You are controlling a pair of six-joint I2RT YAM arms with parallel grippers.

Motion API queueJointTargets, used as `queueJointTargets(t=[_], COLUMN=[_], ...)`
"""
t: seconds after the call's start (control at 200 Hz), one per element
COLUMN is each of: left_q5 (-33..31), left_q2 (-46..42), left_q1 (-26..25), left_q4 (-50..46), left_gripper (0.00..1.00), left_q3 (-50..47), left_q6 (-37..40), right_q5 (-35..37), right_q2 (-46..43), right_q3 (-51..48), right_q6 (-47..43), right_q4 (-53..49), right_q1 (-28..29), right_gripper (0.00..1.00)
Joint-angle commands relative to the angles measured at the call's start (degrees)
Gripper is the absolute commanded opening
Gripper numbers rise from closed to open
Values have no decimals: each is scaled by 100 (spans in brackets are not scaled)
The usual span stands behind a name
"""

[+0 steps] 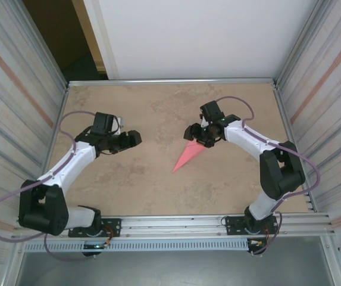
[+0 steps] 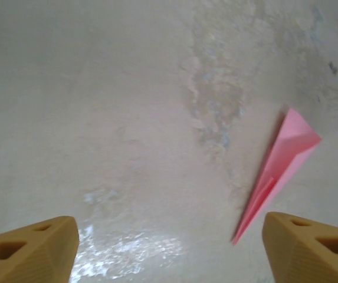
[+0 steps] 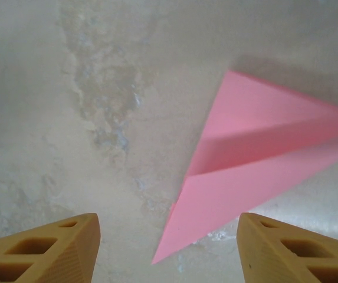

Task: Fold a paper plane with a square sheet of paper (pick it up from the middle)
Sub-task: Move the paper plane to the top-center of the table.

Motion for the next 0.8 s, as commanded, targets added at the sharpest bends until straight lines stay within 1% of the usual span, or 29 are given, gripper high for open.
queueJointTargets(t=[0.0,0.12,0.185,0.271,0.356,0.496,0.732,0.747,0.792], left_q5=[-715,-904,-925,-890,-946,-1259,-1354,-1352,-1343], left_q2=[-378,-600,-643,-670,-714,-855,-946,-934,-895], left_q1=[75,101,103,111,104,108,108,104,104], left_q4=[-380,-310,-368,-355,-327,-420,-488,-492,-513], left_gripper=[88,94,96,99,99,99,99,99,99], left_q3=[67,-15,-11,-41,-113,-186,-213,-213,-192], left_q6=[425,619,679,687,654,609,626,627,609], right_q5=[682,1161,1305,1480,1580,1806,2069,2096,2144], right_q2=[160,467,646,881,1136,1411,1703,1688,1655], right_q3=[110,306,447,640,877,1107,1390,1397,1367], right_q6=[1129,1751,1918,2041,2100,2204,2281,2452,2519], right_q4=[-541,-755,-887,-1067,-1297,-1448,-1817,-1845,-1877], right_q1=[347,662,755,862,914,968,1013,1017,1038], right_gripper=[63,64,61,61,62,63,61,61,61])
